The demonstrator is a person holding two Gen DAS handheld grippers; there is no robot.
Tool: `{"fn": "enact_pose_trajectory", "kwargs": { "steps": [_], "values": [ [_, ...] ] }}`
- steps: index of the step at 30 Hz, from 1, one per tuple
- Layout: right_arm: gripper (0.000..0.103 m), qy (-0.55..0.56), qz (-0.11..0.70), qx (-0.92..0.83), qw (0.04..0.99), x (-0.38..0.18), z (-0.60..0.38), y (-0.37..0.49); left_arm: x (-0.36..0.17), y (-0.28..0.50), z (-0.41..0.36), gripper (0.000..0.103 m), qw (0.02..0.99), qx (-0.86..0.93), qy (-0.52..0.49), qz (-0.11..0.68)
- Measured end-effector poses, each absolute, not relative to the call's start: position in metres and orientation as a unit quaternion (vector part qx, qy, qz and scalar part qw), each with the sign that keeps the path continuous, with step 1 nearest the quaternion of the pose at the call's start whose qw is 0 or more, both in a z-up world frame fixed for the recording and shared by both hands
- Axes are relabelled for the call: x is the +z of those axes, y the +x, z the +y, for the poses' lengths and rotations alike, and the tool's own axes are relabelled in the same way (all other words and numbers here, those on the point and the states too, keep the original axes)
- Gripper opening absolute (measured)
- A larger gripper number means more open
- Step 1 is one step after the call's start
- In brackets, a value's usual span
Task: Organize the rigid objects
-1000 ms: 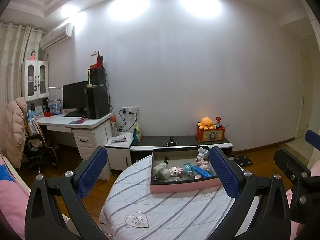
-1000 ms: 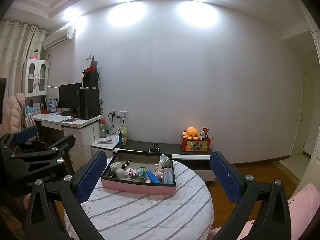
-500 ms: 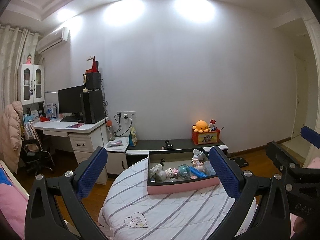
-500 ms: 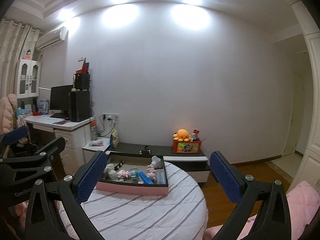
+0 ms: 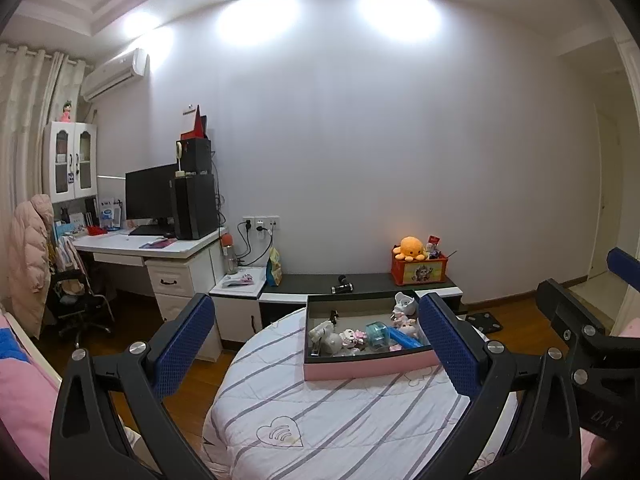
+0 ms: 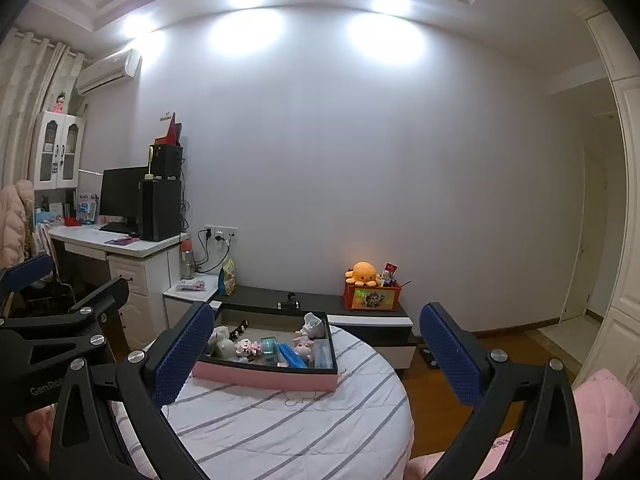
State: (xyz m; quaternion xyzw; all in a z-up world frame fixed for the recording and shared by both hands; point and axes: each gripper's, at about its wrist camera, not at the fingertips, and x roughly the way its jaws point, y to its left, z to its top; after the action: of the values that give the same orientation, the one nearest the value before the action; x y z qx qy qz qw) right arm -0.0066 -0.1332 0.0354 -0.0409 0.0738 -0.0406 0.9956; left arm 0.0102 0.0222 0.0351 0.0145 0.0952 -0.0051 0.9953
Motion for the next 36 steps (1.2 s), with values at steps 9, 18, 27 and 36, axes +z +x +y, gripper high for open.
{"fn": "enact_pose_trajectory", "kwargs": {
  "steps": [9,18,27,36],
  "values": [
    [0.103,-0.041,0.070,-0.055,0.995,0.0386,-0.1350,-0.0080,0.0357,0.0081,0.0218,0.103,0.995,-0.015,0.018,0.094],
    [0.103,-0.047,0.070,-0.054,0.995,0.0393,-0.1310,-0.0090,0.0361,0.0058,0.0251,0.103,0.995,-0.012,0.018,0.094],
    [0.103,-0.047,0.069,-0.056,0.995,0.0407,-0.1316,-0.0092,0.0373,0.0058,0.0249,0.103,0.995,-0.018,0.019,0.095],
    [0.103,-0.049,0.070,-0.057,0.995,0.0408,-0.1331,-0.0097,0.0375,0.0041,0.0259,0.103,0.995,-0.018,0.018,0.093]
  ]
}}
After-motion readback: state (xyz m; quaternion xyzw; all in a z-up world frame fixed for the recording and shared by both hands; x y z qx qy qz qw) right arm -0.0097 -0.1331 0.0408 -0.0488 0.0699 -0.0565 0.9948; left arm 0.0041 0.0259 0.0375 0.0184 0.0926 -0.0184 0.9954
